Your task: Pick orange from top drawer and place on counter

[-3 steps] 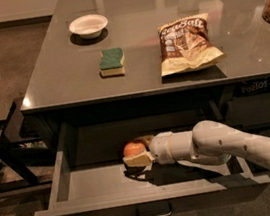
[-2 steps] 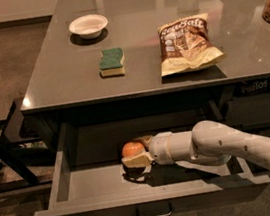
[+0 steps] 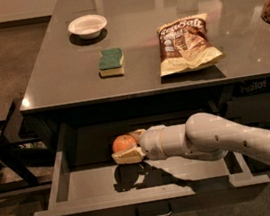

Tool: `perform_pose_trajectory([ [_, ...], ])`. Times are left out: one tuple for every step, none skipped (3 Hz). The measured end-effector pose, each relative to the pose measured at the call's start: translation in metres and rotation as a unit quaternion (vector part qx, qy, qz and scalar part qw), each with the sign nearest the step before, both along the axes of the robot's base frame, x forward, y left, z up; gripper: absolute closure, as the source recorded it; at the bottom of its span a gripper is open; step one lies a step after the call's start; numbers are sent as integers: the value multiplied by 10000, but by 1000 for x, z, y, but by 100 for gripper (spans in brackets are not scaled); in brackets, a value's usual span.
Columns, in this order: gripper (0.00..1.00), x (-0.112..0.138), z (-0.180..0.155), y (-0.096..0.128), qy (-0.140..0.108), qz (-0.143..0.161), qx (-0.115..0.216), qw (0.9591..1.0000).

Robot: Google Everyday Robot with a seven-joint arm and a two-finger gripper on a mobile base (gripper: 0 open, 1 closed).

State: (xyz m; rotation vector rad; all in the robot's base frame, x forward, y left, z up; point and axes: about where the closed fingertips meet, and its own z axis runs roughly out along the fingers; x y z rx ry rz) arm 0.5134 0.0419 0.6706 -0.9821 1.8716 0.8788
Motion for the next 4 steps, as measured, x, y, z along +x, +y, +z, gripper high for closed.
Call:
perform_pose_trajectory([
  [100,-2,22,13,-70,94,-43,9999],
  [100,-9,52,33,-176,240,-171,9994],
  [100,-16,100,58,-399,458,-275,9978],
  [100,-16,100,58,-402,459,-273,9978],
])
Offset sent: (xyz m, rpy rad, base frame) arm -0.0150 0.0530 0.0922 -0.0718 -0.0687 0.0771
